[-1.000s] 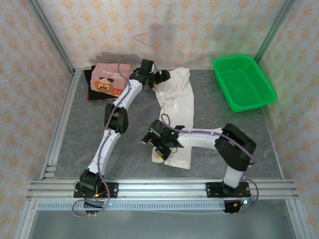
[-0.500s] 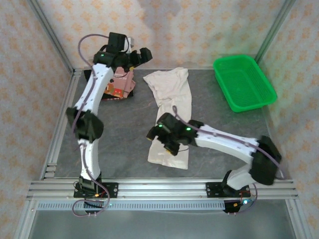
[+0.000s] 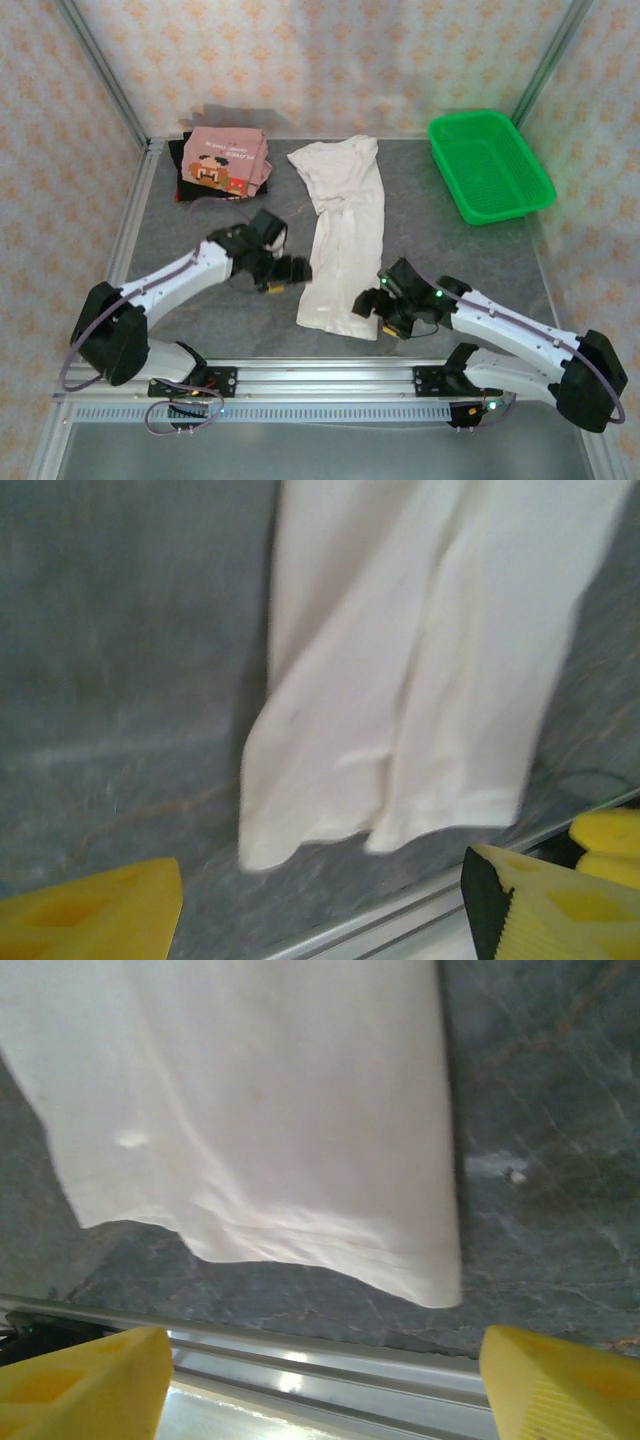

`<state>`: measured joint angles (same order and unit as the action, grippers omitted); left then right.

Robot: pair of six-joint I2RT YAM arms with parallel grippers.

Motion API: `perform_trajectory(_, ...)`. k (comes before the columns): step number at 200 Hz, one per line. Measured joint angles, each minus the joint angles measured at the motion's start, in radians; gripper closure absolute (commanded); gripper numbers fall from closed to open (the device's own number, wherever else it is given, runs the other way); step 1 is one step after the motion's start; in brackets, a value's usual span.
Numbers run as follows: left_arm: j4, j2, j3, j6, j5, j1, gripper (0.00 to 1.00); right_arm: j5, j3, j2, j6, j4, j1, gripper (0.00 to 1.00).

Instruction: Fold and stack the t-shirts

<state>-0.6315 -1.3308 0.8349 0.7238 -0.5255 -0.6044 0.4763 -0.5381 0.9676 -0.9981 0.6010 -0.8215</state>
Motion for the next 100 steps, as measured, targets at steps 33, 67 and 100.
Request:
perform_trajectory(33, 0.123, 0.086, -0.161, 0.109, 0.014, -0.039, 0.27, 0.026, 0.114, -0.058, -0.023, -0.094, 0.0, 0.3)
perform_trajectory(67, 0.252, 0.064, -0.203, 0.177, 0.021, -0.071, 0.29, 0.038, 0.164, -0.082, -0.042, -0.155, 0.0, 0.35)
perform_trajectory(100, 0.343, 0.003, -0.225, 0.221, 0.021, -0.107, 0.32, 0.048, 0.193, -0.079, -0.053, -0.214, 0.0, 0.38)
